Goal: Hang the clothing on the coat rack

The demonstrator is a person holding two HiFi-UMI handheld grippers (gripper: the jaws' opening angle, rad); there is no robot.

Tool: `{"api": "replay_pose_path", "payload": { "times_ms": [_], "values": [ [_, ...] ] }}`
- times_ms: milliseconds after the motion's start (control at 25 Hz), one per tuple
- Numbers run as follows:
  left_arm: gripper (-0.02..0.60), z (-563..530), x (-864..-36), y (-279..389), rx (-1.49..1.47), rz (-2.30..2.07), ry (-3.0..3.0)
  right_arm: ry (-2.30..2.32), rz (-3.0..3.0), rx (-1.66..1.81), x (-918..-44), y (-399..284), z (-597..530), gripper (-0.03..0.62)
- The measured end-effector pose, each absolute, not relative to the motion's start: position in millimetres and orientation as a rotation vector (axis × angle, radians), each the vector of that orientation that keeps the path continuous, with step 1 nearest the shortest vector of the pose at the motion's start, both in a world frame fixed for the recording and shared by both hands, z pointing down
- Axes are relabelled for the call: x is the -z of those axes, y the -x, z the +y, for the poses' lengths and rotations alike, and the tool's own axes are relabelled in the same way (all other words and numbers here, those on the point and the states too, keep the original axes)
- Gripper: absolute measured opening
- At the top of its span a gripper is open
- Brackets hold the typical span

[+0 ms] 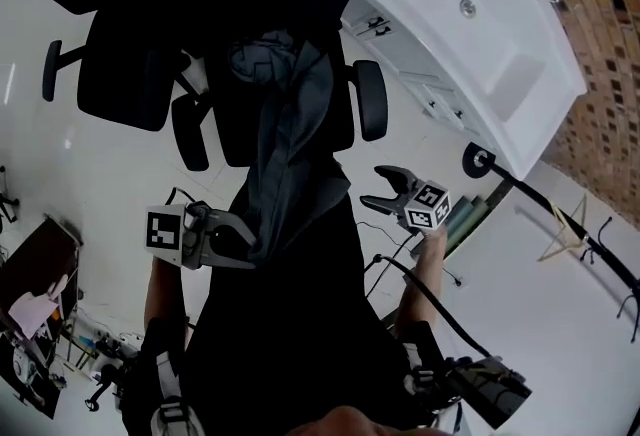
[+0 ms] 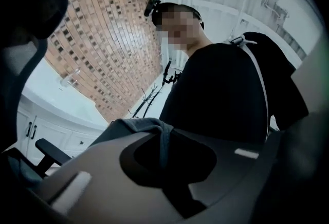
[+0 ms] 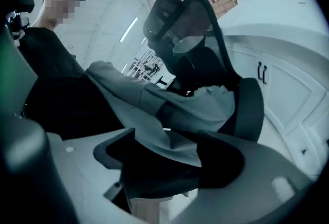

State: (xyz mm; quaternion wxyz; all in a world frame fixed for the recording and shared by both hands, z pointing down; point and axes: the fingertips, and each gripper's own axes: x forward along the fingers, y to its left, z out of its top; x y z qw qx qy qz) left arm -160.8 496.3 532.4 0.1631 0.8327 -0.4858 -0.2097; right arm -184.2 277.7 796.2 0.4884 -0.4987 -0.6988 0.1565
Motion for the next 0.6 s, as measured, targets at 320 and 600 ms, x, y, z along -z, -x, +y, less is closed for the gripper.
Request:
{"api": "replay_pose_path", "payload": {
  "times_ms": [320, 600],
  "values": [
    [0.02, 460.9, -509.3, 149.8, 0.55, -1.341, -2.49, 1.435, -1.651, 0.568, -876.3, 276.9, 365.1, 0.377],
    [0.02, 461.0, -509.9, 152.7, 0.457, -1.436, -2.478, 1.696, -1.211, 1.43, -928.4, 269.9, 431.6, 0.218]
  ]
}}
